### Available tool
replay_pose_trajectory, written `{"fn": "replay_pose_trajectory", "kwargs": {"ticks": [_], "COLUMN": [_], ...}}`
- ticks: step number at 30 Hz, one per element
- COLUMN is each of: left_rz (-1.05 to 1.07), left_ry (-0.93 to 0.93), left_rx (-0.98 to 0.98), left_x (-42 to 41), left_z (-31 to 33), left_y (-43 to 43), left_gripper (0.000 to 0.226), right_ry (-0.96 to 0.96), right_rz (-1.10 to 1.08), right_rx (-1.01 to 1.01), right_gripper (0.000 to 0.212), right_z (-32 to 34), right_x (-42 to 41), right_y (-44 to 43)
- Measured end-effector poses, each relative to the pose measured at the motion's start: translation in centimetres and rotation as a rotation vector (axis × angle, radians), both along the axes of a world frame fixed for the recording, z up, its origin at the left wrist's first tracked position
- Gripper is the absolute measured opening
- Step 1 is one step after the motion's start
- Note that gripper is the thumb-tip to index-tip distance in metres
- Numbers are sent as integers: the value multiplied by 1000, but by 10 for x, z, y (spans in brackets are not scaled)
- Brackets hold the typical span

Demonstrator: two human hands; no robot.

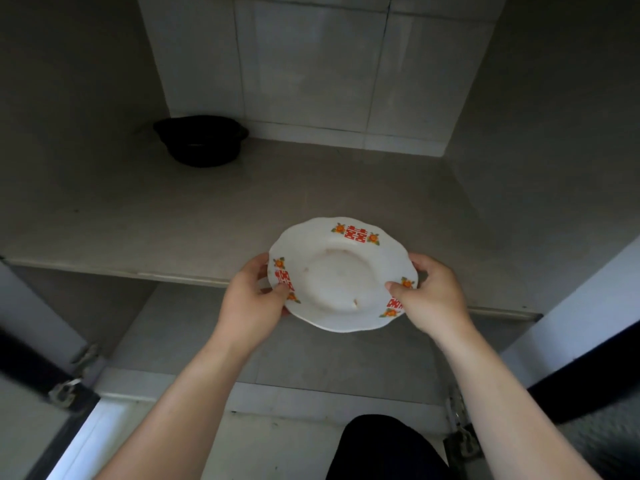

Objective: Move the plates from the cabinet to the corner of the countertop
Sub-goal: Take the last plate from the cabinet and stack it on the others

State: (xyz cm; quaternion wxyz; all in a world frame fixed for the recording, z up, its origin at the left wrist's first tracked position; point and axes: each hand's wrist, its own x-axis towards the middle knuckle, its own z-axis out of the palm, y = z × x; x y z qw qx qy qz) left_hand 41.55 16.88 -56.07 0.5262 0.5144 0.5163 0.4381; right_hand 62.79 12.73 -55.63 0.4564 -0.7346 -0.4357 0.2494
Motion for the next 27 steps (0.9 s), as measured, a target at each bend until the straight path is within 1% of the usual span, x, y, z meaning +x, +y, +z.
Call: {"fn": "replay_pose_trajectory", "kwargs": {"ticks": [4,11,17,23,27], "left_rz": [47,168,299,429,520], "left_ry": [32,51,88,161,162], "left_rx": [4,-67,-77,-94,-109], "left_x": [-19,-63,-101,-142,-165], "left_z": [7,22,32,37,48], "left_y": [-11,-31,-52,-81,-110], "left_gripper": [38,44,42,42,39], "right_ry": [41,105,139,172,194], "right_rz": [47,171,279,432,546], "right_rx": [9,-19,-45,-104,-117], "right_gripper": [39,42,44,49,47], "right_z": [-1,0,4,11,17], "right_x": [-17,-57,-97,-142,-170], "right_y": [0,5,8,5,-1]}}
